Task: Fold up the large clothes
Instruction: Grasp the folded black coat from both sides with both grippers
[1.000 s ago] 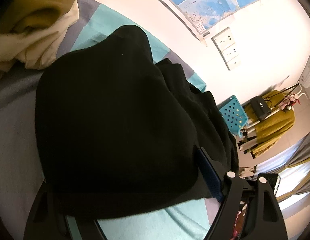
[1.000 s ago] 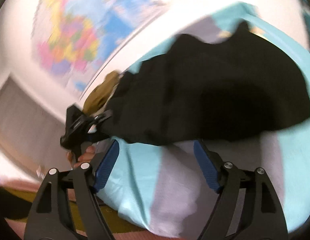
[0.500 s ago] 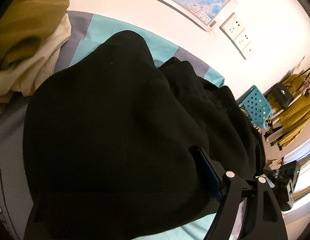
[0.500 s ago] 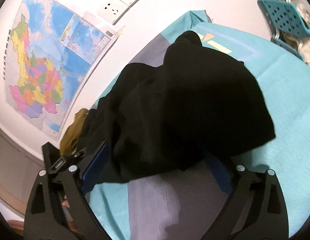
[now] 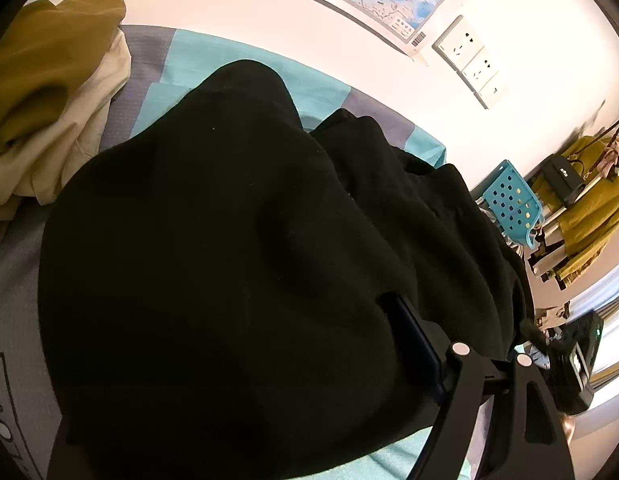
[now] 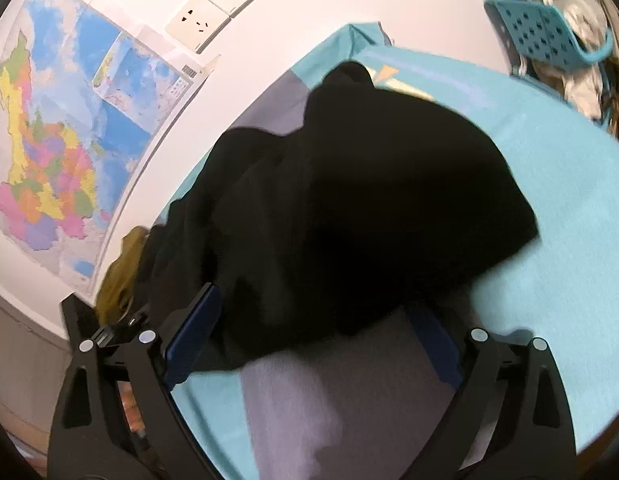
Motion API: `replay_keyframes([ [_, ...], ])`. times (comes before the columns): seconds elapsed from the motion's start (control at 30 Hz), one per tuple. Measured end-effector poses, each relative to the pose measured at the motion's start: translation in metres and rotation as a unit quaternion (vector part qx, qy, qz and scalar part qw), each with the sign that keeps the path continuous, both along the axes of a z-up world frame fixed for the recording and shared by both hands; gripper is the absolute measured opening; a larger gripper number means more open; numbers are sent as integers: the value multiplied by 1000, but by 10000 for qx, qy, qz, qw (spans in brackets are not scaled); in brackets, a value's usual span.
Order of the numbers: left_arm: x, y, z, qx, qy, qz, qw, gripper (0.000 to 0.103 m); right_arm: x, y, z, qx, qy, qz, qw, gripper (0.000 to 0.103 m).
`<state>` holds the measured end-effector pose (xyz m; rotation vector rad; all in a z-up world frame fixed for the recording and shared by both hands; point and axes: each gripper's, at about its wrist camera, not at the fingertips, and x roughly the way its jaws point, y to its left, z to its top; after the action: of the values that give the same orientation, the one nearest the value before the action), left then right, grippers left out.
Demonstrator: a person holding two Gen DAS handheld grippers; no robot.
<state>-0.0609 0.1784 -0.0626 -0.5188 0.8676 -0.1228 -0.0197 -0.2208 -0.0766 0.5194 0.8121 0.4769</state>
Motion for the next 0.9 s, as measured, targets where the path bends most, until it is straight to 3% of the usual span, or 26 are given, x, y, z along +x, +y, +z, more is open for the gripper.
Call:
replay_keyframes([
  [0.13,2,-3,1,74,49,-26,10000,79,14,14,3,-117,-186,-244,9995,96],
  [0.3,2,-3,2,49,81,-79,9999,79,10,19,15,207,-733,-230,9968,89],
  [0.43,3,-4,2,79,101,-135,9998,79,17,14,5,-187,-72,-241,9995,88],
  [0.6,4,-2,2,27,96,-174,9998,79,2,4,-1,81,92,-235,9996,87],
  [0.83,9,-4,3,81,156,-178,9997,81,30,25,2,271,-140,-31,9995,91],
  [0.9,10,-5,4,135,152,-189,9996,83,34,33,5,227,-312,82,9992,85],
])
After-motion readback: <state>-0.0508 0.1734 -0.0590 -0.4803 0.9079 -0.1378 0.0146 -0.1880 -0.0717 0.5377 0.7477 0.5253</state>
